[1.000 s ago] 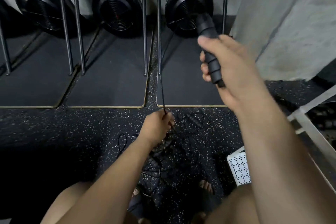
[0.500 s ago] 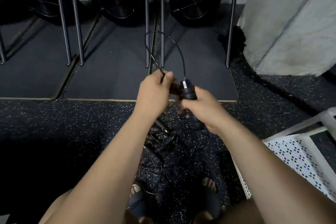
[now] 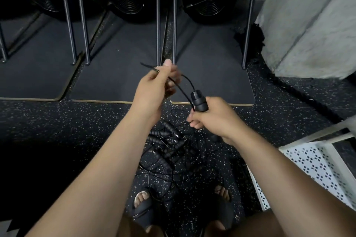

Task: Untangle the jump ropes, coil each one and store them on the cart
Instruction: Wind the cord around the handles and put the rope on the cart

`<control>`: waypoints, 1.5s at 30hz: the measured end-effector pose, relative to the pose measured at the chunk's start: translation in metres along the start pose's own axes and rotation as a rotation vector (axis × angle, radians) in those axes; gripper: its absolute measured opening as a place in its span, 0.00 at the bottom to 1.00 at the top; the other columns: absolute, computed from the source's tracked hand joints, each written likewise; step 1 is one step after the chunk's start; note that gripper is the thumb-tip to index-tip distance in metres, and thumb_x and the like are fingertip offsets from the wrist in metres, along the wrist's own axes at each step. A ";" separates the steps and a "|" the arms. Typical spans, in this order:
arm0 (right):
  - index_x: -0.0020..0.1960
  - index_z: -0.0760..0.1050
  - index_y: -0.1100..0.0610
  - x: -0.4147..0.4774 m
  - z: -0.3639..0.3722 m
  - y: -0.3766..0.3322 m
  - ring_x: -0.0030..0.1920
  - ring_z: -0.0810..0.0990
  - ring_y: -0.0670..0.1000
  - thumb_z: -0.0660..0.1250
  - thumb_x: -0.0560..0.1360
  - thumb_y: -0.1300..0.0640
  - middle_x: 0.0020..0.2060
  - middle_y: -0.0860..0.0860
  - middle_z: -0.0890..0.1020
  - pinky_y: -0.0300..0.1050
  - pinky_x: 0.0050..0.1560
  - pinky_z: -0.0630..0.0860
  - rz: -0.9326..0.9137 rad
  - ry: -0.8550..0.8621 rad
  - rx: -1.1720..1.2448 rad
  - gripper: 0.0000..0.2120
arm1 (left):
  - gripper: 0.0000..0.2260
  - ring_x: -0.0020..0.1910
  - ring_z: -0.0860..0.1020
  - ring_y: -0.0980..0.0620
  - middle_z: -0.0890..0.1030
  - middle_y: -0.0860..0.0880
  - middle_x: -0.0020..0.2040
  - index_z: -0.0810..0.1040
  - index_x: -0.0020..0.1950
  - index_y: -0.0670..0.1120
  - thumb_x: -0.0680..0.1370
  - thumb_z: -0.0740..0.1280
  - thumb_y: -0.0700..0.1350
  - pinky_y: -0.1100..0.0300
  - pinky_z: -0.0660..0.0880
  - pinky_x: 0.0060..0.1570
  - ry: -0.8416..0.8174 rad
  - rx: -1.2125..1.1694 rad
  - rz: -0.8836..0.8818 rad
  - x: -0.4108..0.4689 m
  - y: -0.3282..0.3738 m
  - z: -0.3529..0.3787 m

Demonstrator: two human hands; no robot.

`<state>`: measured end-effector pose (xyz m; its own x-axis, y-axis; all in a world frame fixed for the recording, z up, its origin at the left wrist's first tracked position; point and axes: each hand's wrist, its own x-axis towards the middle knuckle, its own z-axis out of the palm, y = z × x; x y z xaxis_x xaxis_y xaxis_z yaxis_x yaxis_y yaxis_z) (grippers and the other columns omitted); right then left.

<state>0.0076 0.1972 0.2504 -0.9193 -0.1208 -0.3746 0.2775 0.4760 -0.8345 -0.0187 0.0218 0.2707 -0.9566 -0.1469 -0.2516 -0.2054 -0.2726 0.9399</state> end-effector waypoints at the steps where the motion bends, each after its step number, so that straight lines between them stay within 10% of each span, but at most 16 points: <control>1: 0.49 0.82 0.61 -0.003 -0.002 -0.004 0.44 0.89 0.59 0.72 0.75 0.66 0.40 0.54 0.89 0.62 0.57 0.85 -0.018 0.012 0.045 0.04 | 0.20 0.55 0.85 0.49 0.88 0.49 0.57 0.84 0.62 0.45 0.84 0.69 0.60 0.53 0.75 0.55 -0.035 0.062 -0.033 0.000 -0.004 0.001; 11: 0.49 0.81 0.62 -0.025 -0.057 -0.023 0.40 0.85 0.54 0.73 0.78 0.67 0.40 0.58 0.88 0.47 0.42 0.83 -0.222 0.267 0.400 0.03 | 0.23 0.63 0.85 0.49 0.88 0.50 0.59 0.83 0.63 0.50 0.86 0.57 0.65 0.44 0.74 0.70 -0.547 0.352 -0.166 -0.031 -0.036 0.032; 22: 0.55 0.76 0.62 -0.028 -0.086 -0.031 0.45 0.85 0.52 0.68 0.82 0.66 0.51 0.62 0.87 0.42 0.46 0.81 -0.318 0.263 0.895 0.03 | 0.06 0.44 0.84 0.50 0.86 0.54 0.44 0.85 0.52 0.54 0.85 0.69 0.52 0.51 0.81 0.48 -0.500 1.049 0.196 -0.023 -0.072 0.021; 32: 0.62 0.80 0.62 -0.015 -0.056 -0.004 0.47 0.89 0.55 0.71 0.78 0.71 0.55 0.61 0.88 0.43 0.47 0.84 -0.012 0.055 0.366 0.14 | 0.08 0.37 0.82 0.49 0.86 0.50 0.40 0.83 0.49 0.49 0.85 0.69 0.50 0.56 0.80 0.40 -0.311 0.965 0.301 -0.010 -0.046 0.016; 40: 0.59 0.80 0.64 0.001 -0.024 0.014 0.52 0.90 0.59 0.72 0.76 0.72 0.56 0.63 0.87 0.55 0.59 0.84 0.081 -0.144 0.227 0.13 | 0.08 0.42 0.85 0.53 0.89 0.47 0.47 0.83 0.53 0.43 0.87 0.67 0.44 0.63 0.75 0.40 -0.220 0.429 0.251 -0.006 -0.009 0.009; 45: 0.58 0.79 0.65 0.003 -0.009 0.018 0.49 0.90 0.55 0.74 0.77 0.69 0.49 0.61 0.89 0.54 0.61 0.85 0.102 -0.148 0.138 0.11 | 0.08 0.45 0.83 0.49 0.88 0.45 0.50 0.83 0.56 0.45 0.87 0.66 0.46 0.48 0.74 0.55 -0.178 0.136 0.207 -0.004 0.005 0.000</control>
<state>0.0067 0.2134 0.2382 -0.8362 -0.2098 -0.5068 0.4120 0.3696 -0.8328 -0.0156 0.0211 0.2763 -0.9997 -0.0141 -0.0184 -0.0166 -0.1230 0.9923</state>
